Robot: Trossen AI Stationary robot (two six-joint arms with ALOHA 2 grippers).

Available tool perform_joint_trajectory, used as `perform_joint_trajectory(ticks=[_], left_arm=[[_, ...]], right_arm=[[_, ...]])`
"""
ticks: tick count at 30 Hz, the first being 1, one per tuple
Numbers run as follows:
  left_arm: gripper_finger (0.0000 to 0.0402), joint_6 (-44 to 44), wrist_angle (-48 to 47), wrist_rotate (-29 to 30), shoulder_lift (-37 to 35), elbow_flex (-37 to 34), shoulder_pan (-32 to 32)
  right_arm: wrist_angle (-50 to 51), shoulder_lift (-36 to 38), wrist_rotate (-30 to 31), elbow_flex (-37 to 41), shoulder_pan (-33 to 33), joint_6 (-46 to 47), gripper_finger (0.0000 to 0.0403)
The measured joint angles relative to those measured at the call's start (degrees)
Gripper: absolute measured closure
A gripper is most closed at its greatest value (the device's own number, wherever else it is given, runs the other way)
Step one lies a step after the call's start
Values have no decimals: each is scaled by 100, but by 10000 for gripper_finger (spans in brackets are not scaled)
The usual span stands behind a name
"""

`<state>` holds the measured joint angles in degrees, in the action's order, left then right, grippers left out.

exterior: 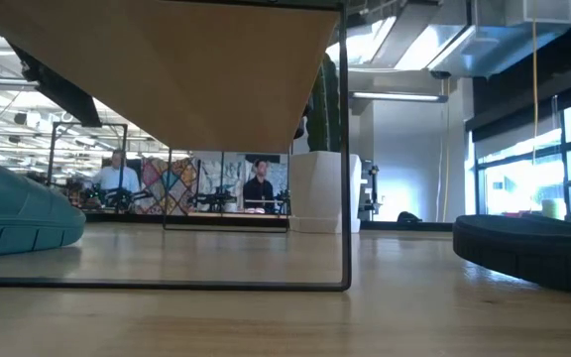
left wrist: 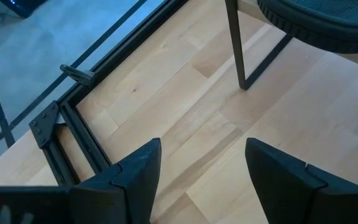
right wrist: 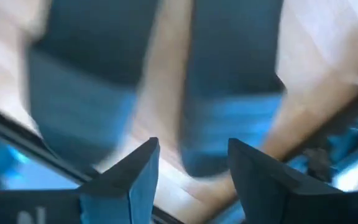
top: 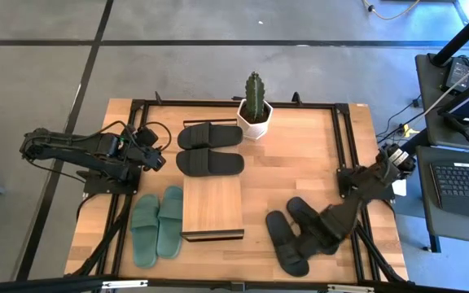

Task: Pick and place slides into the shelf
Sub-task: Put the black slides under the shelf

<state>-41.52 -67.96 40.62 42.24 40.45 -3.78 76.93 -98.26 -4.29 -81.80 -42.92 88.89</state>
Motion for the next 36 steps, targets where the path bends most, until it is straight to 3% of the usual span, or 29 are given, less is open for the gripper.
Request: perform_joint_trajectory(ticks=[6, 13, 27, 36], left_arm=[[177, 0, 0, 0, 0, 0, -1], [177, -2, 2, 0, 0, 0, 1], [177, -32, 13, 2, 0, 0, -1], [177, -33, 208, 38, 2, 0, 1]], right_arm=[[-102, 0, -352, 0, -882, -687, 211], [-114, -7, 34, 242, -1556, -827, 211], [-734, -11, 717, 1847, -1626, -2055, 211], [-1200, -7, 773, 2168, -1626, -2483, 211]])
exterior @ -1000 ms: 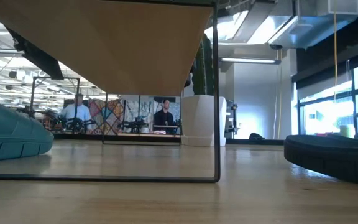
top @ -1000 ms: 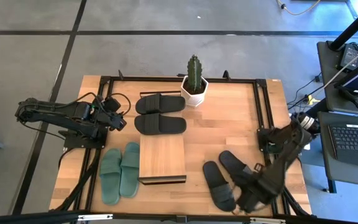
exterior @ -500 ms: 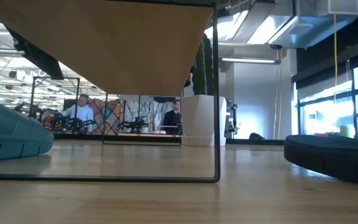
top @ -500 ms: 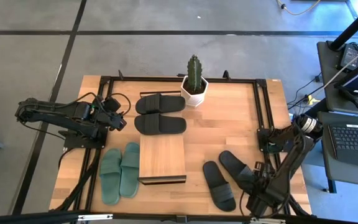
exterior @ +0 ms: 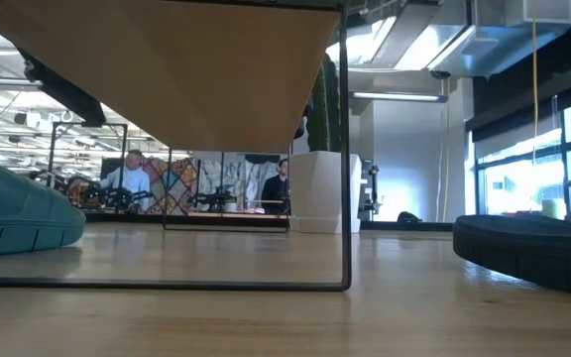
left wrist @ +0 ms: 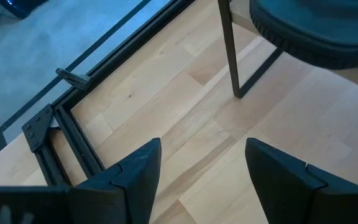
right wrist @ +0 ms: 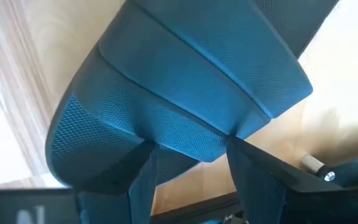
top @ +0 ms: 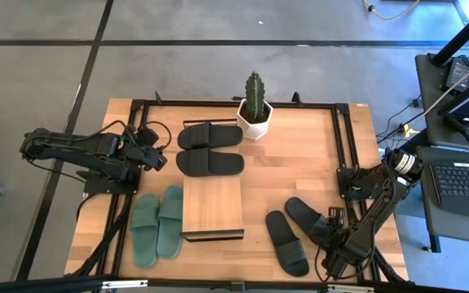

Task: Pick and place slides into the shelf
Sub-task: Put the black slides under the shelf

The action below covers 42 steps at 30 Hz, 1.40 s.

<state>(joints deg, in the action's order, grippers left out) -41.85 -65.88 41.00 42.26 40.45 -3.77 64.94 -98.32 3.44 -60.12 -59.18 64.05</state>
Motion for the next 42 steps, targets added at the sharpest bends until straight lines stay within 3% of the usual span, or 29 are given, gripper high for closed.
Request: perform_joint_trajectory(ticks=[6, 15, 42], left_arm=[[177, 0, 18, 12, -2, 0, 0], [177, 0, 107, 97, -1, 0, 0], [177, 2, 257, 139, 0, 0, -1]], right_arm=[[-192, -2, 32, -1, 0, 126, 211], [-370, -4, 993, 3, 28, 1324, 211], [-2076, -4, 1177, -8, 164, 1362, 211]])
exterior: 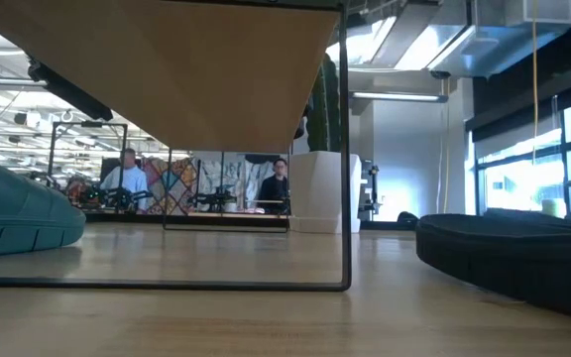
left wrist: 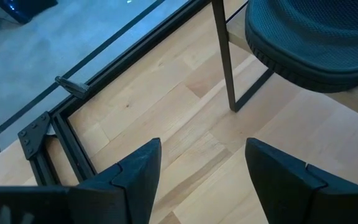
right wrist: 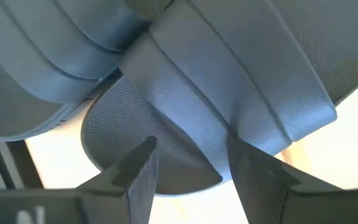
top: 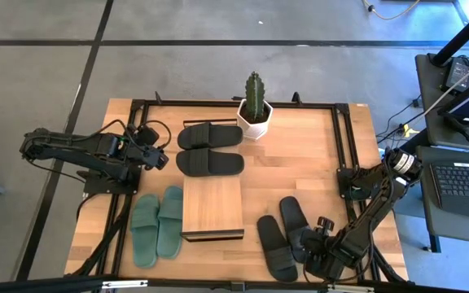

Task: Pick and place slides into the shelf
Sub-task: Put the black slides under the shelf

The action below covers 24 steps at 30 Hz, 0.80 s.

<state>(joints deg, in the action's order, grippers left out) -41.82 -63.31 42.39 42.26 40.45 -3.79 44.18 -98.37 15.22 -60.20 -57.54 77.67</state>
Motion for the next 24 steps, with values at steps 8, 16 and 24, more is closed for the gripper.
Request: perform_joint_trajectory(ticks=[8, 16, 24], left_arm=[[177, 0, 0, 2, 0, 0, 2], [177, 2, 0, 17, -1, 0, 2], [177, 2, -2, 20, -2, 0, 0]], right_arm=[[-30, 0, -28, 1, 26, -20, 211], [358, 0, -81, -15, 223, -48, 212], [933, -3, 37, 2, 670, -170, 211]])
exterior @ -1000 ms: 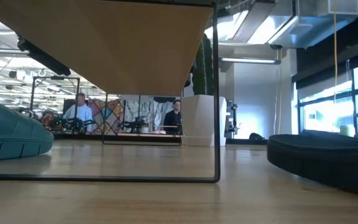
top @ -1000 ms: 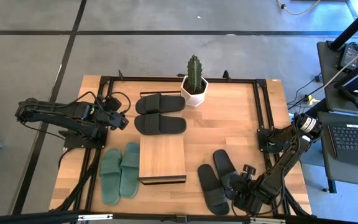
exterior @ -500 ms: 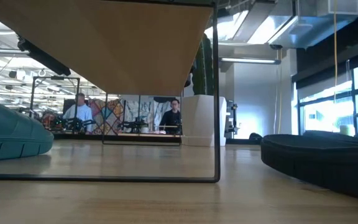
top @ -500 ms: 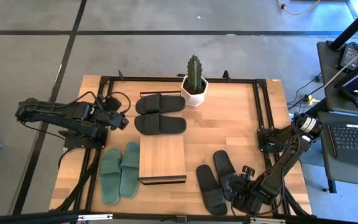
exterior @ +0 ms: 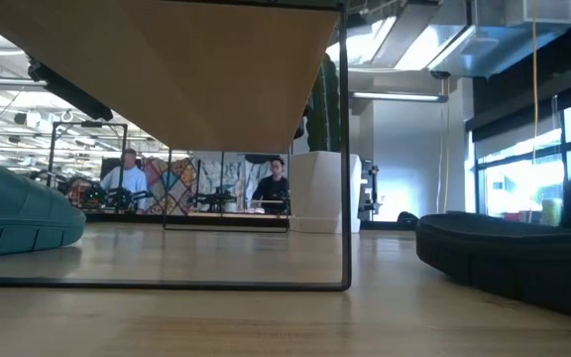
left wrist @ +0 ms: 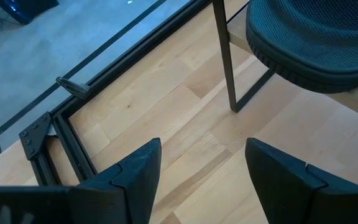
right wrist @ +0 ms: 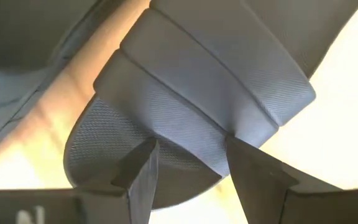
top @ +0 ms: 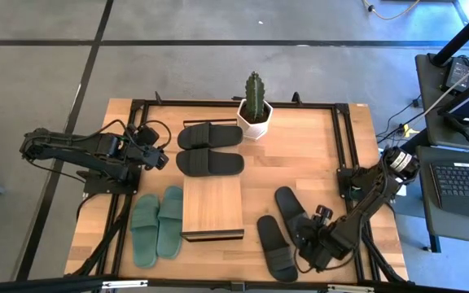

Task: Pick and place slides into the shelf
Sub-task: Put the black slides under the shelf

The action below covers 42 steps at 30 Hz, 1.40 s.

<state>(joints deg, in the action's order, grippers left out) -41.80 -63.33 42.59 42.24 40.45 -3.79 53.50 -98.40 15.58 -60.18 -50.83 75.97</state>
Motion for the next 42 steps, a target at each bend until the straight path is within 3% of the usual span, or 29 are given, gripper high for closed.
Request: perform_joint_trajectory(ticks=[6, 19, 25, 31, 42], left_arm=[[177, 40, 0, 126, 1, 0, 1], [177, 42, 0, 236, 0, 0, 1], [177, 42, -1, 236, 0, 0, 0], [177, 42, 0, 236, 1, 0, 2], [177, 42, -2, 238, 0, 0, 1]], right_arm=[[100, -3, 56, 4, 341, -848, 212], [195, -8, 1705, 13, 908, -2353, 212], [-393, -8, 1862, 153, 1080, -3108, 212], [-1334, 0, 2016, 634, 1257, -3468, 212], [-1397, 1, 2765, 835, 1355, -3613, 212]])
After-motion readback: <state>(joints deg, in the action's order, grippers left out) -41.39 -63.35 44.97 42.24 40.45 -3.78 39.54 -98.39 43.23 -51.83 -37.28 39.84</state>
